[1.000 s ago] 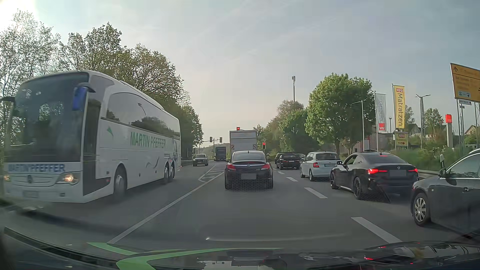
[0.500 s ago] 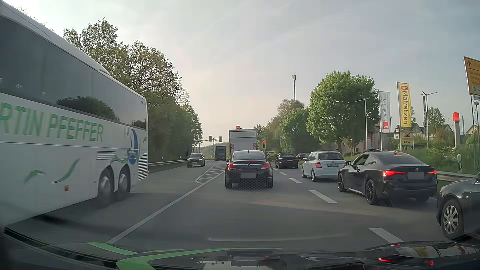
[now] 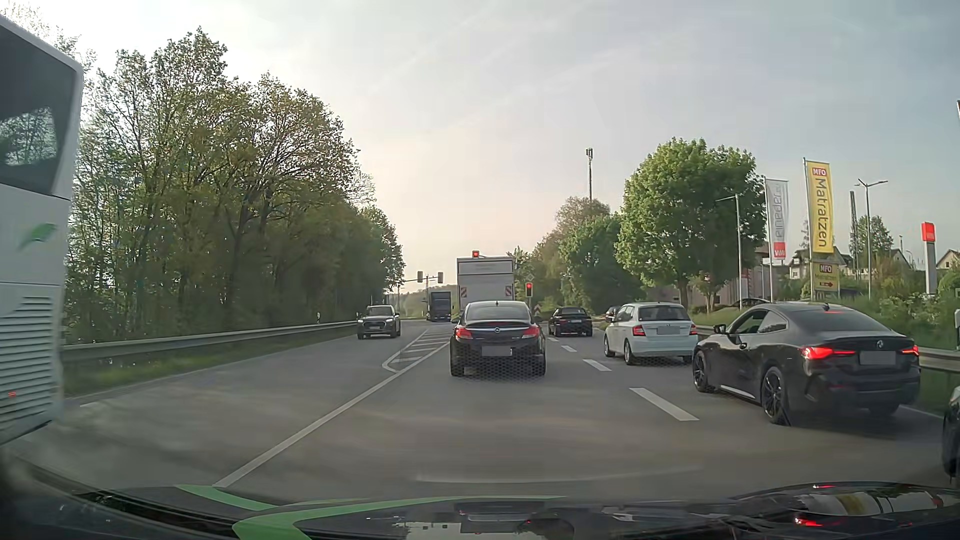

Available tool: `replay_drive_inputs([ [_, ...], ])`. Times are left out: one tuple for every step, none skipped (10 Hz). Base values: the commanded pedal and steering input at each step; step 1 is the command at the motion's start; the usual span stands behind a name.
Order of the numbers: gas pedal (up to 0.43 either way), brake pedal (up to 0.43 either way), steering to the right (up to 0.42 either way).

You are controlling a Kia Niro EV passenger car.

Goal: Follow the waypoints while adhering to traffic rules and regulations

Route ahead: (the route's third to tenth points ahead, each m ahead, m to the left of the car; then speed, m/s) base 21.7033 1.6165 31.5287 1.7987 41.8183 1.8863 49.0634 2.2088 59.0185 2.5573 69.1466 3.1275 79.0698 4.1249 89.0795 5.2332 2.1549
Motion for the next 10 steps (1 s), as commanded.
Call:
replay_drive_inputs([
  [0.020, 0.000, 0.000],
  [0.008, 0.000, 0.000],
  [0.008, 0.000, 0.000],
  [0.008, 0.000, 0.000],
  [0.008, 0.000, 0.000],
  [0.008, 0.000, 0.000],
  [0.008, 0.000, 0.000],
  [0.008, 0.000, 0.000],
  [0.008, 0.000, 0.000],
  [0.008, 0.000, 0.000],
])
